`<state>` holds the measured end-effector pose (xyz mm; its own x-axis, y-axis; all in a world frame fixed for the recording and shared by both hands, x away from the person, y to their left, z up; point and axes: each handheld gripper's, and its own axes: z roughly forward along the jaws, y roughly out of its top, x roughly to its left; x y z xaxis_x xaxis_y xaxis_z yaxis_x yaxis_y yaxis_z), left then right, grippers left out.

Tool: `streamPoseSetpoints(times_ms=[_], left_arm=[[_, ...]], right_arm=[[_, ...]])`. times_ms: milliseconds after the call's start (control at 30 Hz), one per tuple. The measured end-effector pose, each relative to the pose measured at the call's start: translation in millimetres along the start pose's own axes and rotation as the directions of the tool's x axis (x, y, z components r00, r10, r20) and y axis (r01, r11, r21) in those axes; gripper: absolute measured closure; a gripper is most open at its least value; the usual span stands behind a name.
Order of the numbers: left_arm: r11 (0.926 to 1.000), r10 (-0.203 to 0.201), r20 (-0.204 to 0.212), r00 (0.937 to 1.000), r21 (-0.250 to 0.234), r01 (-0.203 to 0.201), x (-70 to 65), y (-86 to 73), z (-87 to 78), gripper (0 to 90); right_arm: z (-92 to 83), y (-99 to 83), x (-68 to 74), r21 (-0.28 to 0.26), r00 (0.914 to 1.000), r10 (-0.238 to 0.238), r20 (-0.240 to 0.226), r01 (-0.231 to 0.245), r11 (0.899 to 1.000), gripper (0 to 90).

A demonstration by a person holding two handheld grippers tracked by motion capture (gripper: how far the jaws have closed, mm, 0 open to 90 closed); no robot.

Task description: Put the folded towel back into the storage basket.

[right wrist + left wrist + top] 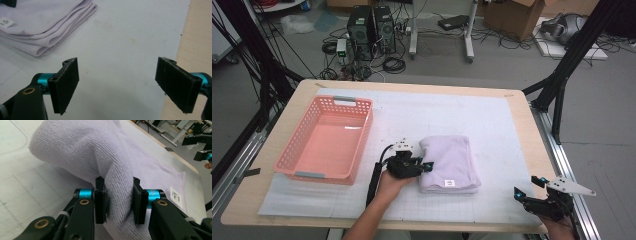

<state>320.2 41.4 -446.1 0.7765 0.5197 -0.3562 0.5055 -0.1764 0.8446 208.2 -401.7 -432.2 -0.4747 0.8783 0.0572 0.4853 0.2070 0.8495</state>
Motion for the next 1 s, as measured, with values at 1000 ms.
streamPoseSetpoints(times_ms=[1000], left_arm=[[0.9091, 0.354, 0.009, 0.9352, -0.238, -0.342, -35.6, 44.6, -61.8, 72.6]], right_arm=[[3.3, 4.4, 6.4, -0.008, 0.9999, -0.004, -0.009, 0.004, 1.0, 18.0]])
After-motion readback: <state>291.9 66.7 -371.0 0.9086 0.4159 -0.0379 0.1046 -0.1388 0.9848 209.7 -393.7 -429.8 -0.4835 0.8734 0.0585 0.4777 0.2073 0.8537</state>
